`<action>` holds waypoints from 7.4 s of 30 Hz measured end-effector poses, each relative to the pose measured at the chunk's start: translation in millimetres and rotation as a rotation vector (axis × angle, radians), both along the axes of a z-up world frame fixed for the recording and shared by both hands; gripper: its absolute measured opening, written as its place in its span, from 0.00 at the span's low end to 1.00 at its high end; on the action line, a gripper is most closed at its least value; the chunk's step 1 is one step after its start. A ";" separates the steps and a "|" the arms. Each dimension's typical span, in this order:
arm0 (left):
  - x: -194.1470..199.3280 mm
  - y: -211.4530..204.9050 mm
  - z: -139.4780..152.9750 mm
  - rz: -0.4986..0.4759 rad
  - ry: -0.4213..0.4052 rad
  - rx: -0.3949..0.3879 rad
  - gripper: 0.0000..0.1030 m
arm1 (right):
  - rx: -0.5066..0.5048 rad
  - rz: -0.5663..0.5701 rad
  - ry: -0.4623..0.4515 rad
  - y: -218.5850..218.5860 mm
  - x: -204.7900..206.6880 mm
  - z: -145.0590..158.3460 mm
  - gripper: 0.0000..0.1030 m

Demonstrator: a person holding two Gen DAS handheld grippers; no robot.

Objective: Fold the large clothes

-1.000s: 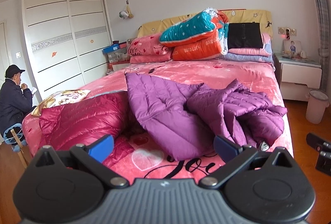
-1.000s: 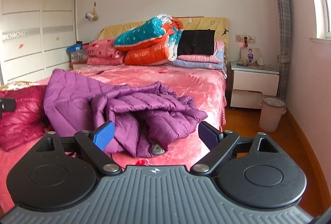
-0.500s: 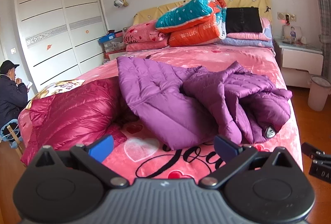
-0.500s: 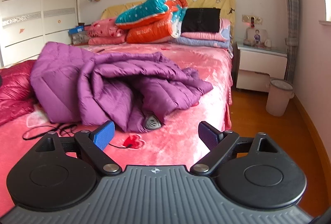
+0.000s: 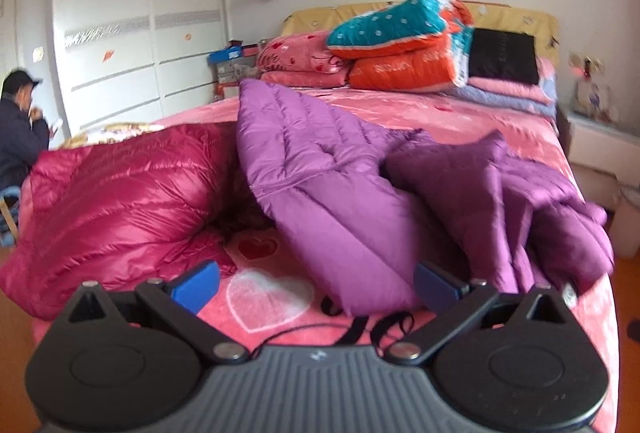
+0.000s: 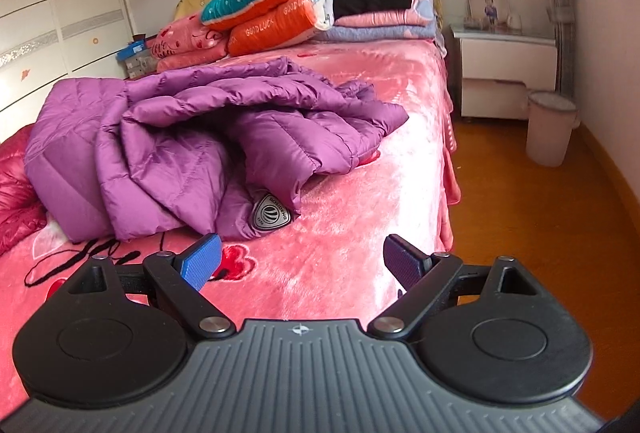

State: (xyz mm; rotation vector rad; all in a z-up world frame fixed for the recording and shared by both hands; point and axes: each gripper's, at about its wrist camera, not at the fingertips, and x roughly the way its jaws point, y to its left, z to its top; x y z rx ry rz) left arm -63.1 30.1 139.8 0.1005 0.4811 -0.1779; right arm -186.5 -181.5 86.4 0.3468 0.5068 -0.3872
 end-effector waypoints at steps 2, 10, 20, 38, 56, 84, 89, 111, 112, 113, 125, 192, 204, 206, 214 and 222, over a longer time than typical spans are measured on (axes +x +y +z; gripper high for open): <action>15.3 -0.4 -3.5 0.018 0.005 -0.033 1.00 | 0.015 0.000 -0.008 -5.9 3.2 -1.4 1.00; 73.9 3.0 -35.5 0.046 0.074 -0.232 0.99 | 0.109 -0.003 -0.029 -24.9 12.6 -9.2 1.00; 112.9 10.3 -58.6 0.061 0.080 -0.383 0.96 | 0.176 0.018 -0.037 -31.8 30.2 -16.4 1.00; 102.7 -15.4 -18.9 -0.009 0.098 -0.474 0.10 | 0.205 0.052 -0.036 -34.2 34.2 -17.2 1.00; 46.6 -61.5 -2.4 -0.328 0.087 -0.362 0.03 | 0.213 -0.031 -0.071 -44.8 12.6 -11.1 1.00; 86.7 -70.2 -73.9 -0.248 0.100 -0.120 0.35 | 0.201 0.041 -0.015 -40.1 27.1 -16.3 1.00; 79.6 -64.9 -67.9 -0.267 0.116 -0.180 0.13 | 0.213 0.045 -0.013 -39.8 28.4 -16.8 1.00; -48.0 -42.6 0.1 -0.476 0.091 -0.277 0.00 | 0.290 0.047 -0.099 -44.3 0.0 -14.0 1.00; -51.0 -40.9 -4.2 -0.466 0.113 -0.269 0.00 | 0.285 0.048 -0.098 -42.6 -2.3 -13.7 1.00; -53.1 -39.3 -7.5 -0.452 0.130 -0.260 0.00 | 0.281 0.052 -0.099 -41.9 -3.7 -13.7 1.00; -30.2 -34.4 -39.7 -0.349 0.092 -0.174 0.42 | 0.236 0.242 -0.185 0.3 18.8 3.1 1.00; -205.8 -46.9 5.9 -0.751 0.175 -0.206 0.03 | 0.340 0.255 -0.234 11.1 -52.6 72.2 0.30; -206.1 -29.3 10.0 -0.714 0.246 -0.037 0.29 | 0.215 0.076 -0.138 4.3 -82.8 63.7 0.97; -217.5 -19.4 14.1 -0.723 0.230 -0.038 0.39 | 0.182 0.058 -0.143 7.6 -87.6 68.5 0.98; -219.1 9.0 40.8 -0.638 0.110 -0.049 0.56 | 0.068 0.186 -0.148 32.1 -71.4 81.8 0.97; -166.0 15.6 58.1 -0.535 0.046 -0.105 0.72 | 0.037 0.217 -0.003 38.8 -28.6 53.3 0.86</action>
